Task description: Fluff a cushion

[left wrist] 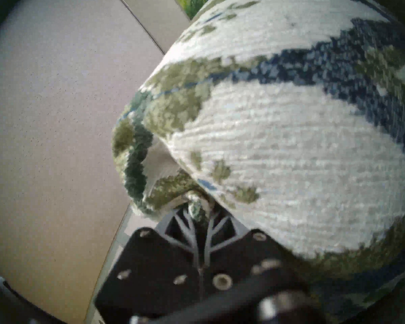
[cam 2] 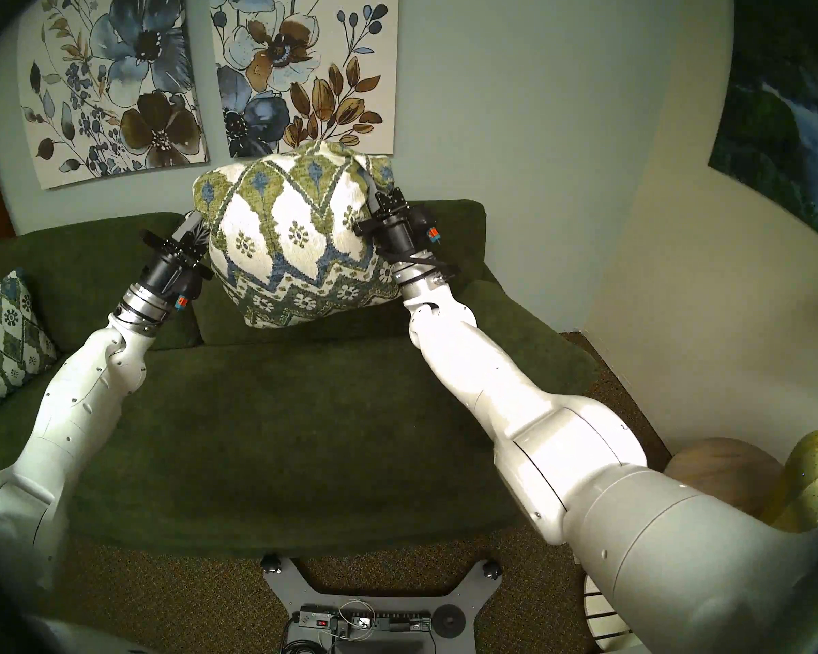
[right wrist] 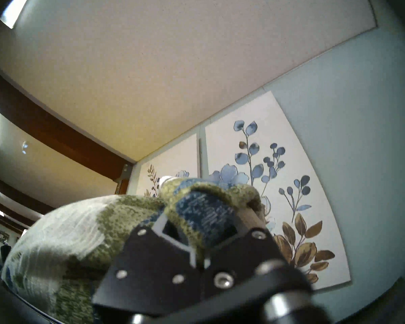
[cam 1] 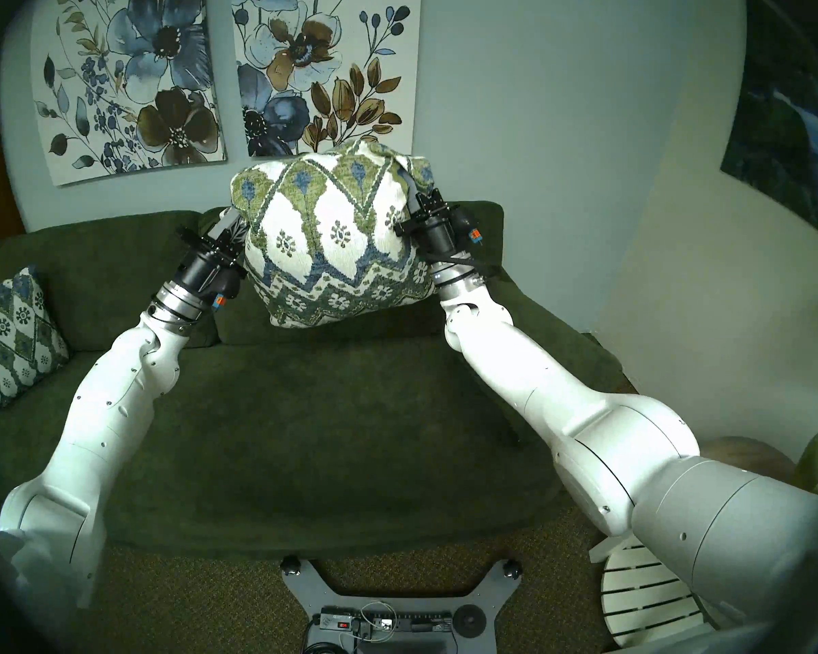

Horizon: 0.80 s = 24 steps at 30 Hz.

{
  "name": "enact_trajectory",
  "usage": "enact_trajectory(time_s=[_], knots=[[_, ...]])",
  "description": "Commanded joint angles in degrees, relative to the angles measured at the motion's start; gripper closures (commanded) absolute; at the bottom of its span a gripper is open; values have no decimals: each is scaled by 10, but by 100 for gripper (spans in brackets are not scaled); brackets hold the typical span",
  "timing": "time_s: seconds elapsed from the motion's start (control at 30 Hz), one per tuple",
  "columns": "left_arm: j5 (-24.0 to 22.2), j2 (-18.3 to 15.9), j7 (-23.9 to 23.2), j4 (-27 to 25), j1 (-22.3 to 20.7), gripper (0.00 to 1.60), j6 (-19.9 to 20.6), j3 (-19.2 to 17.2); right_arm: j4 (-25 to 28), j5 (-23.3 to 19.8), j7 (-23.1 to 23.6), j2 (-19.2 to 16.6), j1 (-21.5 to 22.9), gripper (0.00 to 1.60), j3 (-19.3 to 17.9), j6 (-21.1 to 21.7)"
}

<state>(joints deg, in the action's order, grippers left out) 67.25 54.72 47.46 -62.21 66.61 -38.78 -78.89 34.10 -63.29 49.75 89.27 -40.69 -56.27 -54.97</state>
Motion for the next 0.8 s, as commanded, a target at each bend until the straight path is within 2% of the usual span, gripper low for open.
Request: enact_trajectory(time_s=[0.0,0.1,0.13,0.2,0.23,0.27,0.3,0.47,0.6,0.67,0.77], knots=[[14,39,-15,56,53,160,17,38,-56,10,7,-3,-61,160,26,0],[18,45,-27,98,72,160,27,52,-91,11,-1,-7,-76,160,35,0],[19,45,-30,100,71,160,27,57,-95,11,-3,-9,-67,160,40,0],[19,52,-35,131,97,160,30,64,-127,11,-5,-7,-95,160,46,5],[19,52,-35,131,97,160,30,64,-127,11,-5,-7,-95,160,46,5],[18,57,-41,152,110,160,32,71,-140,10,-9,-8,-135,160,46,8],[20,60,-44,164,115,160,33,76,-163,10,-11,-7,-113,160,54,13],[23,85,-59,216,153,160,38,100,-223,13,-11,-1,-156,160,67,24],[21,111,-64,244,175,160,43,112,-246,16,-12,14,-195,160,75,28],[19,123,-66,254,181,160,44,118,-253,18,-13,21,-194,160,82,32],[15,142,-66,266,191,160,45,125,-260,19,-13,28,-221,160,85,30]])
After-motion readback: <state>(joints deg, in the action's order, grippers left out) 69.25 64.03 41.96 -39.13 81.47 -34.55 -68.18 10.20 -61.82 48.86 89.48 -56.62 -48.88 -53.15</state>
